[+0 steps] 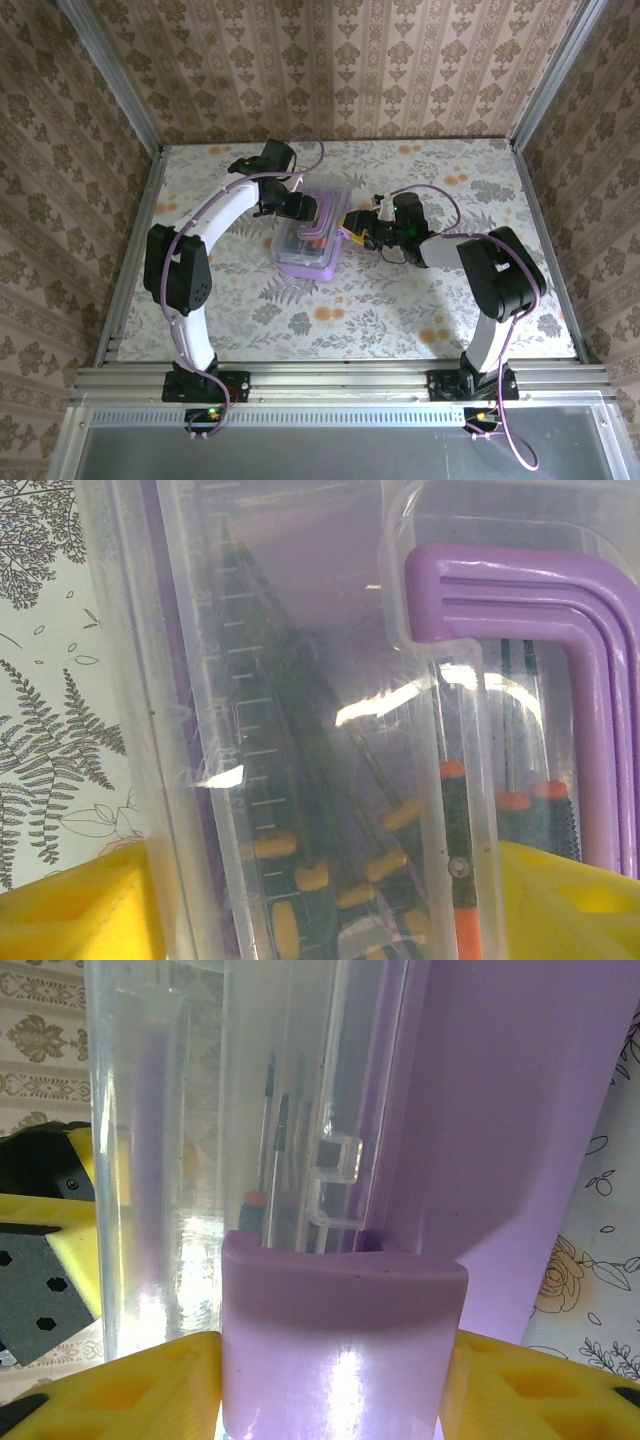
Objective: Pack the tool kit
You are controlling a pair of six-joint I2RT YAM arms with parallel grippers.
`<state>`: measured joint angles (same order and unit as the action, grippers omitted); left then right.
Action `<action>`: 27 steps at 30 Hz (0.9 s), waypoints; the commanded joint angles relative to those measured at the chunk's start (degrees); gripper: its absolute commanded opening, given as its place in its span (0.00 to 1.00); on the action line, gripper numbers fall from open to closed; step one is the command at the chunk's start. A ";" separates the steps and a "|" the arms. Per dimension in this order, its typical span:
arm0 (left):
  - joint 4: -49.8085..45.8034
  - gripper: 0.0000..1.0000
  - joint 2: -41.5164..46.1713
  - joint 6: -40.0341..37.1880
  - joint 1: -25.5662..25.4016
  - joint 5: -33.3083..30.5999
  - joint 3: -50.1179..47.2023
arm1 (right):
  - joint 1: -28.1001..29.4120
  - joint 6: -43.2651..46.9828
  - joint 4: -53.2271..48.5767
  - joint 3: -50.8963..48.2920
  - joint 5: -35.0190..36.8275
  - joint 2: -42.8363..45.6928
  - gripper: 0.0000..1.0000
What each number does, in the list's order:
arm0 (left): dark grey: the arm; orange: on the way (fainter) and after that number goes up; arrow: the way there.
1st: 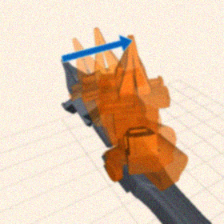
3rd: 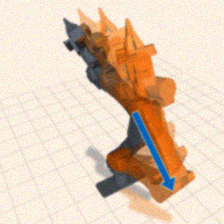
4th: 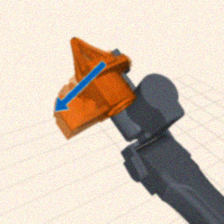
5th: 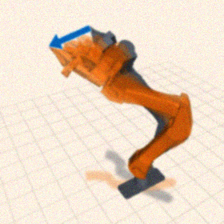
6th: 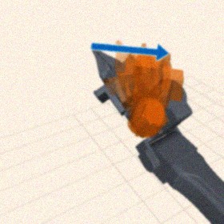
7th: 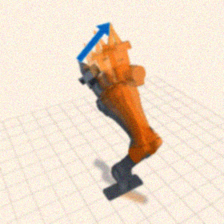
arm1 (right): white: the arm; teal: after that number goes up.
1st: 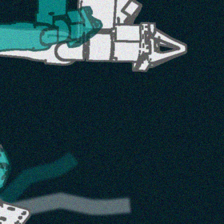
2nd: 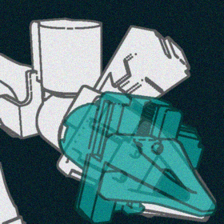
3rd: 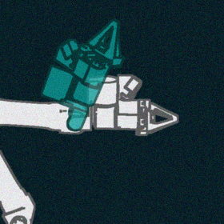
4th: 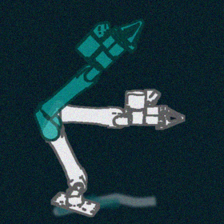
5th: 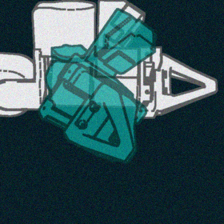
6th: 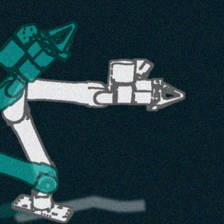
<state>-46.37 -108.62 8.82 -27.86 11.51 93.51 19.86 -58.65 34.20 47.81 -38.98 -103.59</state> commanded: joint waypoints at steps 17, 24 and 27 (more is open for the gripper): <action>-4.84 0.52 -4.84 -0.80 -0.71 0.71 -2.35 | -0.25 1.89 -2.87 0.49 1.62 3.82 0.65; -4.81 0.52 -4.79 -0.77 -0.80 0.56 -2.42 | -0.26 1.72 -3.20 0.36 1.95 4.45 0.63; -4.83 0.52 -4.73 -0.74 -0.80 0.53 -2.33 | -0.21 1.97 -3.70 0.00 2.42 4.56 0.60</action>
<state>-46.39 -108.62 8.82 -28.10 11.09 93.56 19.86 -58.17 31.11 47.83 -37.87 -101.19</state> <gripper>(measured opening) 0.728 0.610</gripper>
